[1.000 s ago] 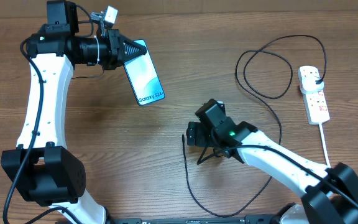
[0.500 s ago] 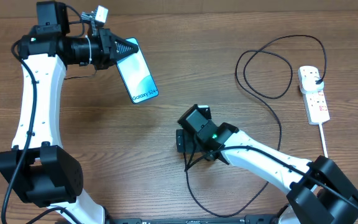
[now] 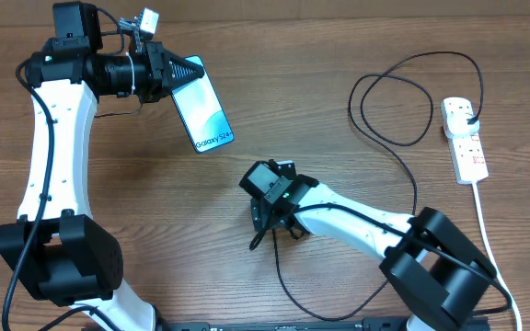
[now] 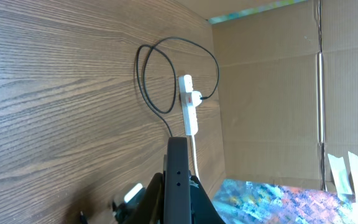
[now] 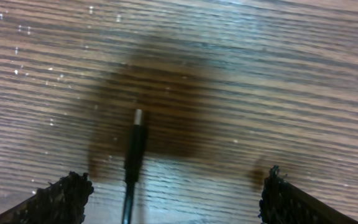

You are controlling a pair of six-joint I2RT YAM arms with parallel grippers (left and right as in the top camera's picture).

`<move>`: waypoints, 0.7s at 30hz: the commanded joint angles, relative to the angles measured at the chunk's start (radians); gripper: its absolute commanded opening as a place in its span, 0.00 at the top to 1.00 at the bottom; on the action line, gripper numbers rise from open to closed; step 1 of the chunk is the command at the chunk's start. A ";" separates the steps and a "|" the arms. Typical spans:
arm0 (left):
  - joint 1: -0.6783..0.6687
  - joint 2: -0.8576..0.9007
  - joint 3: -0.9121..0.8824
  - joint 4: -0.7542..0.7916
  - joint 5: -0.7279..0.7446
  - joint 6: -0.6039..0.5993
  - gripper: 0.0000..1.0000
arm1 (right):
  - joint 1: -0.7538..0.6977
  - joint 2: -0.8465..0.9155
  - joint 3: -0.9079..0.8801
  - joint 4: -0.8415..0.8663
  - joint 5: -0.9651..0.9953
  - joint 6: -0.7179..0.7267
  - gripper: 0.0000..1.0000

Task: Plug charger to phone and switch on socket
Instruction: 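Close the right gripper on the USB-C plug and lift it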

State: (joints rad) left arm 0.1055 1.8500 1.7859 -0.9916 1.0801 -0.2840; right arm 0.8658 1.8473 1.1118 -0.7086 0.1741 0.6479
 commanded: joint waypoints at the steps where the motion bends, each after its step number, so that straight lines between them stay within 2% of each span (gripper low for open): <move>1: 0.001 -0.006 0.001 0.002 0.019 0.015 0.96 | 0.005 0.017 0.040 -0.006 0.035 0.029 0.10; 4: 0.001 -0.006 0.001 0.002 0.019 0.015 0.96 | 0.005 0.017 0.040 -0.011 0.035 0.041 0.10; 7: 0.001 -0.006 0.001 0.002 0.019 0.015 0.96 | 0.005 0.018 0.040 -0.018 0.037 0.049 0.18; 9: 0.001 -0.006 0.001 0.002 0.019 0.015 0.96 | 0.005 0.018 0.040 -0.023 0.046 0.059 0.28; 10: 0.001 -0.006 0.001 0.002 0.019 0.015 0.96 | 0.004 0.018 0.041 -0.023 0.046 0.059 0.39; 12: 0.001 -0.006 0.001 0.002 0.019 0.015 0.96 | 0.004 0.018 0.041 -0.024 0.047 0.059 0.47; 13: 0.001 -0.006 0.001 0.002 0.019 0.015 0.96 | 0.004 0.018 0.040 -0.024 0.047 0.059 0.56; 16: 0.001 -0.006 0.001 0.002 0.019 0.015 0.96 | 0.005 0.018 0.041 -0.023 0.051 0.059 0.66; 21: 0.001 -0.006 0.001 0.002 0.019 0.015 0.96 | 0.004 0.018 0.041 -0.024 0.051 0.063 0.66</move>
State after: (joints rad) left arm 0.1055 1.8500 1.7859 -0.9916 1.0767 -0.2840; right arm 0.8703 1.8587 1.1278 -0.7341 0.2100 0.7036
